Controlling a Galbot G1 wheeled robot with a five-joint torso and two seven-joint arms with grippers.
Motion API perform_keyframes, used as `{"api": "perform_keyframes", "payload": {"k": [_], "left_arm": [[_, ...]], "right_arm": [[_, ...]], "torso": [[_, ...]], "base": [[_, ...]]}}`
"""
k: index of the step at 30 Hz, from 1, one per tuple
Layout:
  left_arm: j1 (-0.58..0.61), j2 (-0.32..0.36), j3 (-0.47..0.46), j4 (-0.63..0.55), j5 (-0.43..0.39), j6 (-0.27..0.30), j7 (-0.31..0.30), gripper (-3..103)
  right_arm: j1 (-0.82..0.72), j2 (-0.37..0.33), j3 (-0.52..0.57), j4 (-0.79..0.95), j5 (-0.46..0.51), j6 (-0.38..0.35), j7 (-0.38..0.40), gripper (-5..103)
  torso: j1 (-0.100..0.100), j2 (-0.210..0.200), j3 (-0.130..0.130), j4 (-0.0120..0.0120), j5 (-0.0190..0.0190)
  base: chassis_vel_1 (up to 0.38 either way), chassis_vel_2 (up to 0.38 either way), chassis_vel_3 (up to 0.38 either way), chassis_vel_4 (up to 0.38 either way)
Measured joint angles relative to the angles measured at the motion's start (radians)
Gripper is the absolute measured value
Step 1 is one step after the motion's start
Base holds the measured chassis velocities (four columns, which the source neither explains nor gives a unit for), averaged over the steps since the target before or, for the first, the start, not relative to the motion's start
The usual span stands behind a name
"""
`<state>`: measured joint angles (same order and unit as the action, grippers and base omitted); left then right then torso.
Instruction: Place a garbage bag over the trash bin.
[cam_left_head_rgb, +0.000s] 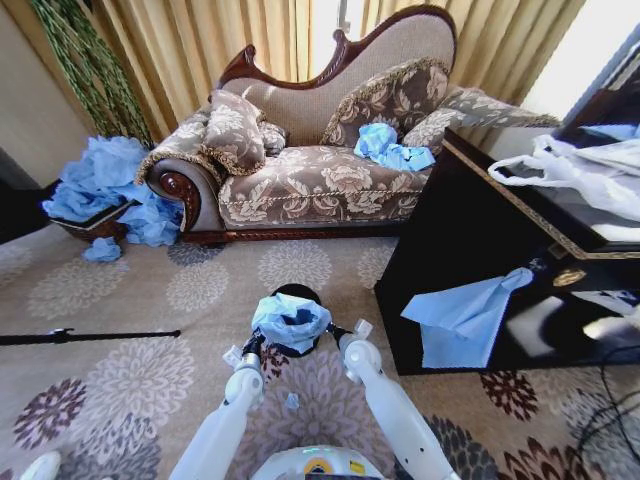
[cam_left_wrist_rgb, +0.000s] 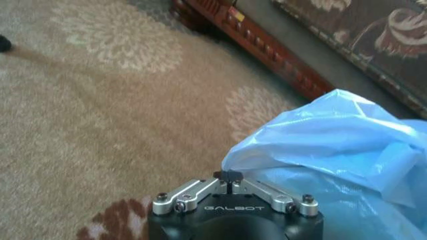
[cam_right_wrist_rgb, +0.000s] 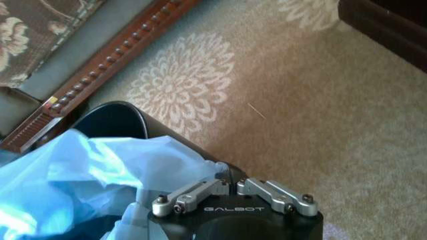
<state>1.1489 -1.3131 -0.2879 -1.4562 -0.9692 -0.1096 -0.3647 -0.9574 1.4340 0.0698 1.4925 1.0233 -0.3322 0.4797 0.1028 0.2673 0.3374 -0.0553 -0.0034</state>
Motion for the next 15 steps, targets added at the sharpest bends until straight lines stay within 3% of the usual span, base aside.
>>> {"api": "perform_keyframes", "payload": {"k": [2, 4, 5, 10, 12, 14, 15], "left_arm": [[0.017, 0.005, -0.001, -0.021, 0.012, -0.001, -0.002, -3], [0.024, 0.006, -0.001, -0.027, 0.020, -0.002, -0.002, 1], [0.032, 0.008, -0.002, -0.032, 0.029, -0.004, -0.001, 7], [0.085, 0.018, -0.007, -0.068, 0.059, -0.013, 0.007, 28], [0.094, 0.021, -0.008, -0.074, 0.068, -0.017, 0.009, 28], [0.117, 0.028, -0.010, -0.087, 0.105, -0.037, 0.018, 39], [0.117, 0.028, -0.010, -0.087, 0.105, -0.037, 0.018, 39]], "right_arm": [[-0.014, -0.015, -0.010, 0.027, -0.015, -0.006, 0.001, 0], [-0.019, -0.021, -0.014, 0.037, -0.021, -0.011, 0.003, 0], [-0.025, -0.029, -0.018, 0.050, -0.026, -0.018, 0.005, -3], [-0.072, -0.079, -0.045, 0.116, -0.078, -0.037, -0.002, 3], [-0.081, -0.088, -0.050, 0.127, -0.098, -0.038, -0.009, 3], [-0.105, -0.118, -0.062, 0.152, -0.188, -0.031, -0.049, 8], [-0.105, -0.118, -0.062, 0.152, -0.188, -0.031, -0.049, 8]], "torso": [[0.000, 0.000, 0.000, 0.0000, -0.0001], [0.000, 0.000, 0.000, 0.0001, 0.0001], [0.000, 0.000, 0.000, 0.0002, 0.0000], [0.000, 0.000, 0.000, 0.0001, 0.0000], [0.000, 0.000, 0.000, 0.0001, 0.0001], [0.000, 0.000, 0.000, 0.0001, -0.0001], [0.000, 0.000, 0.000, 0.0001, -0.0001]], "base": [[0.000, 0.000, 0.000, 0.000], [0.000, 0.000, 0.000, 0.000], [0.000, 0.000, 0.000, 0.000], [0.000, 0.000, 0.000, 0.000], [0.000, 0.000, 0.000, 0.000], [0.000, 0.000, 0.000, 0.000], [0.000, 0.000, 0.000, 0.000]]}}
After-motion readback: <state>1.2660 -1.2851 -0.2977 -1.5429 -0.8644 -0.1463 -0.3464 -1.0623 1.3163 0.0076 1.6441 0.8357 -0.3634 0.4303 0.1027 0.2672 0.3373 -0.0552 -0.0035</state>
